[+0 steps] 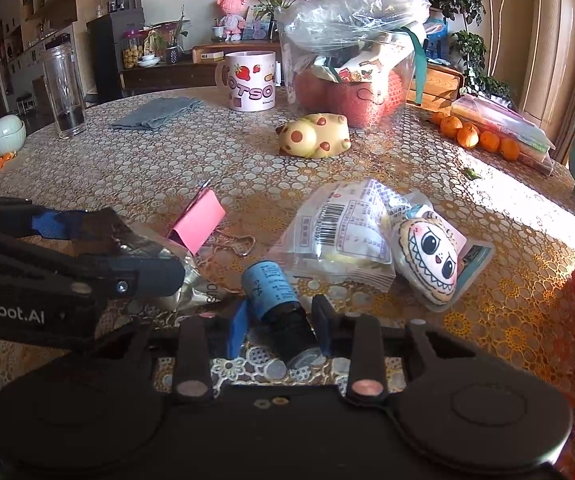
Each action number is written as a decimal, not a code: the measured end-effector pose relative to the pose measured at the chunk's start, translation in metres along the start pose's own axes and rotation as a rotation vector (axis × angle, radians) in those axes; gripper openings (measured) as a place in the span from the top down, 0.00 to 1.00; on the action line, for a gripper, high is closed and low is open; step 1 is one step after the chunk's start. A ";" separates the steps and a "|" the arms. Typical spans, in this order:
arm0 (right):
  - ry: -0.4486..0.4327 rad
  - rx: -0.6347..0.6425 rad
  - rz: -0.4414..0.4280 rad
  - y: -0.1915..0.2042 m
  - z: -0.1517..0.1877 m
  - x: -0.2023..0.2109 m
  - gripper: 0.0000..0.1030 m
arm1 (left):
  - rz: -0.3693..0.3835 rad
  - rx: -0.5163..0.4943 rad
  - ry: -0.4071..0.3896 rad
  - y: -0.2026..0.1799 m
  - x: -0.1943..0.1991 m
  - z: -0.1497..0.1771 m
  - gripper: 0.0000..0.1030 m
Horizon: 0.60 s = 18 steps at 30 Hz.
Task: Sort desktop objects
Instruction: 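Grasp the silver foil bag with the left tool while the right tool grasps the blue-capped bottle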
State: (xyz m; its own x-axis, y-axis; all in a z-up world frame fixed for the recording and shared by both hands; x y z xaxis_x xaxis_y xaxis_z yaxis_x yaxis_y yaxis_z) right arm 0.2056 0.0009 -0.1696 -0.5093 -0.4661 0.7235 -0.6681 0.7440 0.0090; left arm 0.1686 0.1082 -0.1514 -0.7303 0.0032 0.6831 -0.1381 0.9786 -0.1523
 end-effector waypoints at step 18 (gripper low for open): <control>0.029 -0.125 0.074 -0.022 0.036 0.039 0.75 | 0.020 0.010 0.030 -0.017 0.014 0.010 0.26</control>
State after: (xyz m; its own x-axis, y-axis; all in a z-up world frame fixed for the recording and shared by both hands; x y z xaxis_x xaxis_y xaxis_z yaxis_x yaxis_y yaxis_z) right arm 0.1809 -0.0505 -0.1661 -0.5377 -0.3946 0.7451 -0.5556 0.8305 0.0389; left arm 0.1536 0.0899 -0.1467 -0.7125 0.0293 0.7011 -0.1307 0.9761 -0.1735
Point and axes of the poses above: each gripper's, at about its wrist camera, not at the fingertips, and x roughly against the way its jaws point, y to its left, z to its underside, the point moved 7 cm from there along -x, roughly the way its jaws point, and after that the axes turned 4 degrees about y, right-handed, at the moved point
